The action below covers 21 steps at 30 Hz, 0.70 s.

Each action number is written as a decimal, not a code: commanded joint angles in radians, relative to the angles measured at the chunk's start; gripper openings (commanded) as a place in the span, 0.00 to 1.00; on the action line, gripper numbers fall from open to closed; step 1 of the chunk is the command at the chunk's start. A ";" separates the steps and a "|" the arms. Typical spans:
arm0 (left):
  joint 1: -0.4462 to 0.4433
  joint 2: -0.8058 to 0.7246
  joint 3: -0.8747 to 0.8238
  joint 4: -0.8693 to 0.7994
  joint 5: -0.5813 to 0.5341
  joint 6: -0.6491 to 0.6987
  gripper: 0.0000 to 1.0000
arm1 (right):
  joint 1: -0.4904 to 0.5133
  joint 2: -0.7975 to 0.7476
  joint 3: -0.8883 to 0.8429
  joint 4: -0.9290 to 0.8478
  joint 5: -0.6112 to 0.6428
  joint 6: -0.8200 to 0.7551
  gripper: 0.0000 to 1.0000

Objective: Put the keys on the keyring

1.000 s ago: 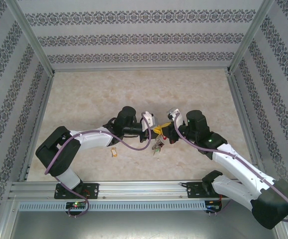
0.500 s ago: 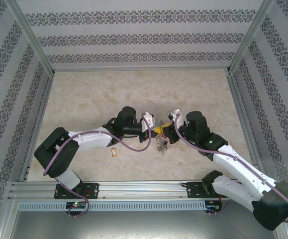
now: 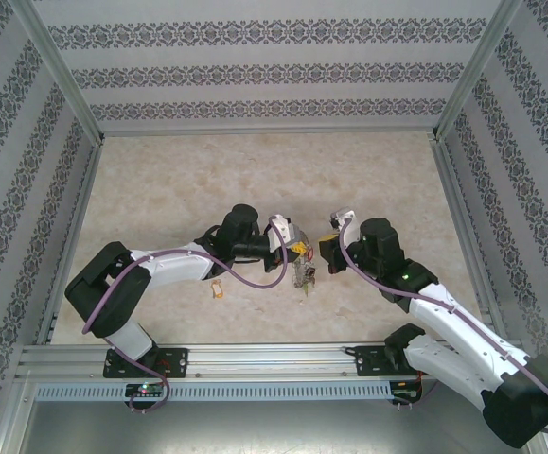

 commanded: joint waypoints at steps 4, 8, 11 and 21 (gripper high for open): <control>-0.012 -0.023 0.004 0.042 0.016 -0.006 0.00 | -0.015 -0.010 0.006 0.032 -0.068 0.018 0.03; -0.012 -0.031 -0.001 0.029 0.025 0.017 0.00 | -0.031 -0.039 -0.001 0.036 -0.168 -0.083 0.25; -0.012 -0.040 0.000 -0.001 0.039 0.062 0.00 | -0.034 -0.026 0.010 0.001 -0.210 -0.200 0.30; -0.012 -0.083 0.012 -0.097 0.063 0.148 0.00 | -0.086 0.140 0.114 -0.072 -0.406 -0.297 0.36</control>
